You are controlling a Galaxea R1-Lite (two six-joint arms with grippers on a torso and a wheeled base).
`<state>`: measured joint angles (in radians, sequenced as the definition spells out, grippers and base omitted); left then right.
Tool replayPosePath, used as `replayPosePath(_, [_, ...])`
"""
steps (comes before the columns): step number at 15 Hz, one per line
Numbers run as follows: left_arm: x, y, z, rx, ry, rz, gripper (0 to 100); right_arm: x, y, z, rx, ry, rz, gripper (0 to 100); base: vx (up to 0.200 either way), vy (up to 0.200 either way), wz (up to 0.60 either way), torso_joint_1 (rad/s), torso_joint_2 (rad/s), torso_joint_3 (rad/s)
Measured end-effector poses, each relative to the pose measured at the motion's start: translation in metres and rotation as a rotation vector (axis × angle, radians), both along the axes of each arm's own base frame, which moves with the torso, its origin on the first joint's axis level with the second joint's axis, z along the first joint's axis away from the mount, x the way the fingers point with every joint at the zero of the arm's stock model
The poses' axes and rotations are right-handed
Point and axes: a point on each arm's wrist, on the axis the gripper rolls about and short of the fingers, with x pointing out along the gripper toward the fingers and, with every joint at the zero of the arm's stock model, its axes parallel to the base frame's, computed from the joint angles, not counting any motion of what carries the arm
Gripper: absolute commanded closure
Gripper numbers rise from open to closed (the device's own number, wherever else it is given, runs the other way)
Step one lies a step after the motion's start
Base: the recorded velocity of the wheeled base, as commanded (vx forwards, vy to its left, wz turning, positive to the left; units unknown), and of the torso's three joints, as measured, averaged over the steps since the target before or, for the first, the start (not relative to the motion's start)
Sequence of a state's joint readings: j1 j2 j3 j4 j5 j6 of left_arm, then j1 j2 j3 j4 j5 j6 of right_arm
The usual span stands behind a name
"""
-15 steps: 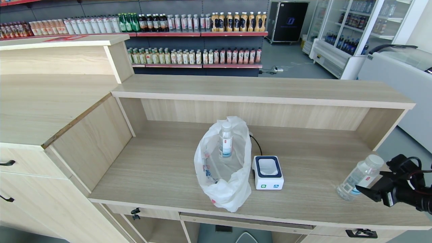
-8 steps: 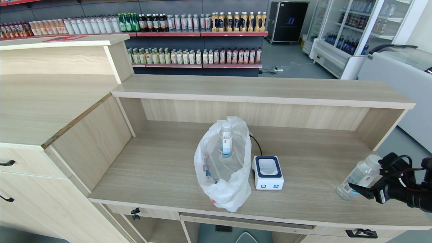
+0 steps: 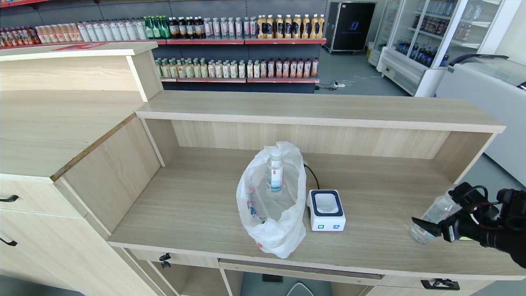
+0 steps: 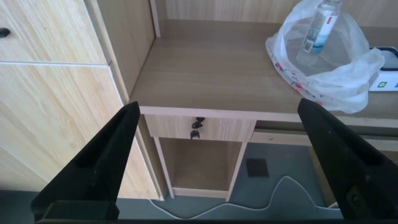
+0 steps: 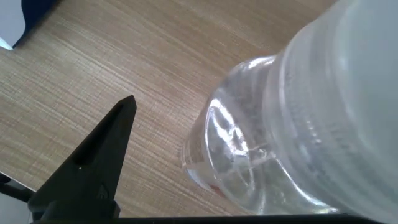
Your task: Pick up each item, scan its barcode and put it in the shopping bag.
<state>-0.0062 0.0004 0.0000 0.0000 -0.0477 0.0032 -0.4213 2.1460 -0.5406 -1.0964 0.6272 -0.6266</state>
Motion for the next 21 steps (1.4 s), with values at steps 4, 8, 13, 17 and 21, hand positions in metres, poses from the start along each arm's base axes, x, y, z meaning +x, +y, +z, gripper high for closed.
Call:
replayPosePath(4, [0.0,0.0,0.0,0.0,0.0,0.0,0,0.0021,0.0028,-0.0043,0.004,0.009,0.01,0,0.0,0.0,0.0,0.0,0.0,0.0])
replayPosePath(8, [0.0,0.0,0.0,0.0,0.0,0.0,0,0.0058,0.0052,-0.0052,-0.002,-0.005,0.021,100,0.0,0.0,0.0,0.0,0.0,0.0])
replayPosePath(13, [0.0,0.0,0.0,0.0,0.0,0.0,0,0.0052,0.0052,-0.0051,-0.001,-0.01,0.021,100,0.0,0.0,0.0,0.0,0.0,0.0])
replayPosePath(17, [0.0,0.0,0.0,0.0,0.0,0.001,0,0.0032,0.0038,-0.0053,-0.001,-0.006,0.013,100,0.0,0.0,0.0,0.0,0.0,0.0])
replayPosePath(21, [0.0,0.0,0.0,0.0,0.0,0.0,0,0.0012,0.0015,-0.0023,0.044,0.004,-0.02,100,0.0,0.0,0.0,0.0,0.0,0.0])
